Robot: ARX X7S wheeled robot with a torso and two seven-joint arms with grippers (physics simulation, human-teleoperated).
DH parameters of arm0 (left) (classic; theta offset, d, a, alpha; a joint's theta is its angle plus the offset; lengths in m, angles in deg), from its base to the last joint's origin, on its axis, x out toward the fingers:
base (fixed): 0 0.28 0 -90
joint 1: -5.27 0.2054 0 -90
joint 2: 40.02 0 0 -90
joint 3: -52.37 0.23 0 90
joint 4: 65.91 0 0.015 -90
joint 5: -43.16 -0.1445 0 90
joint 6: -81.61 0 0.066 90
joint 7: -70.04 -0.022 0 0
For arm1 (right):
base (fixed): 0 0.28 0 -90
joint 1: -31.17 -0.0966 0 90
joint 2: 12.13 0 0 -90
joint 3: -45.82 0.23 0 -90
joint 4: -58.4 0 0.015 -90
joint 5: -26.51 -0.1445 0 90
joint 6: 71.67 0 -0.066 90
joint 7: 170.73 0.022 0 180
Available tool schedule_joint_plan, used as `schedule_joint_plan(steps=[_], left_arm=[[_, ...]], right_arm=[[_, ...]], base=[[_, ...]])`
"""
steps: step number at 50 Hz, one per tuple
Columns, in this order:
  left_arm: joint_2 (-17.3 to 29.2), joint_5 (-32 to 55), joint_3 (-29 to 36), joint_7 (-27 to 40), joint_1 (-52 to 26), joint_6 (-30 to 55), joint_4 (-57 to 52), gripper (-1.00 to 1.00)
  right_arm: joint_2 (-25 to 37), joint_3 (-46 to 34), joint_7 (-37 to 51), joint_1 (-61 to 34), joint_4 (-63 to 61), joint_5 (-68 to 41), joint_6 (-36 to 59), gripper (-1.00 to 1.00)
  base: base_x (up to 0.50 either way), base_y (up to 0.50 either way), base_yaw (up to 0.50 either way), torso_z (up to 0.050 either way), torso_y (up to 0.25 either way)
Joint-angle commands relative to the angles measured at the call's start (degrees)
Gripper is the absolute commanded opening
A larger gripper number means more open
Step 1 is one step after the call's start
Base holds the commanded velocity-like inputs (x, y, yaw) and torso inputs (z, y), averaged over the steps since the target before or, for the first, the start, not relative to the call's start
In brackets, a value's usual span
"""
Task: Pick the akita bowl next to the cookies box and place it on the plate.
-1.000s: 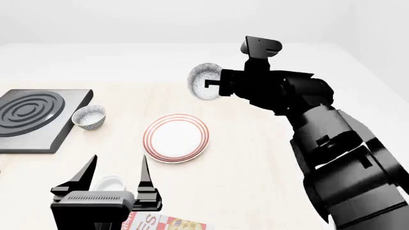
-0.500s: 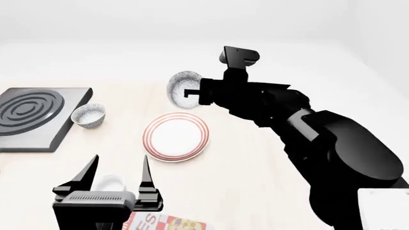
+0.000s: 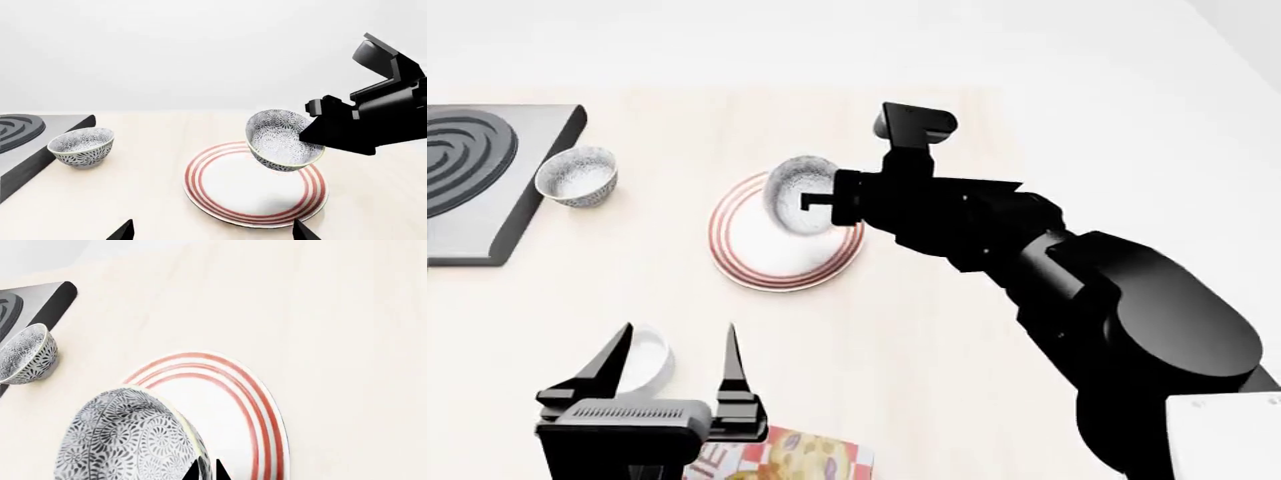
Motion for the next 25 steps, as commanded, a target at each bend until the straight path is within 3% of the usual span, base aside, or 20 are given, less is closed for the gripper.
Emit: schedule_joint_plan(steps=[1, 19, 20, 25], left_arm=[[0.01, 1.18, -0.53, -0.36, 0.57, -1.75, -0.36, 1.0], [0.16, 1.52, -0.62, -0.2, 0.52, -2.29, 0.18, 1.0], [0.15, 1.52, -0.6, -0.18, 0.47, -2.26, 0.25, 1.0], [0.16, 1.47, -0.44, -0.13, 0.39, -2.29, 0.38, 1.0]], right_arm=[[-0.04, 1.11, 0.04, -0.47, -0.95, -0.11, -0.44, -1.0], [-0.04, 1.35, -1.07, -0.36, -2.64, 0.29, -0.48, -1.0], [-0.04, 1.29, -0.81, -0.31, -2.61, 0.49, -0.45, 1.0], [-0.04, 1.25, -0.3, -0.26, -2.2, 0.56, -0.55, 1.0]], base=[[0.0, 0.0, 0.0, 0.0, 0.0], [0.0, 0.0, 0.0, 0.0, 0.0], [0.0, 0.0, 0.0, 0.0, 0.0], [0.0, 0.0, 0.0, 0.0, 0.0]])
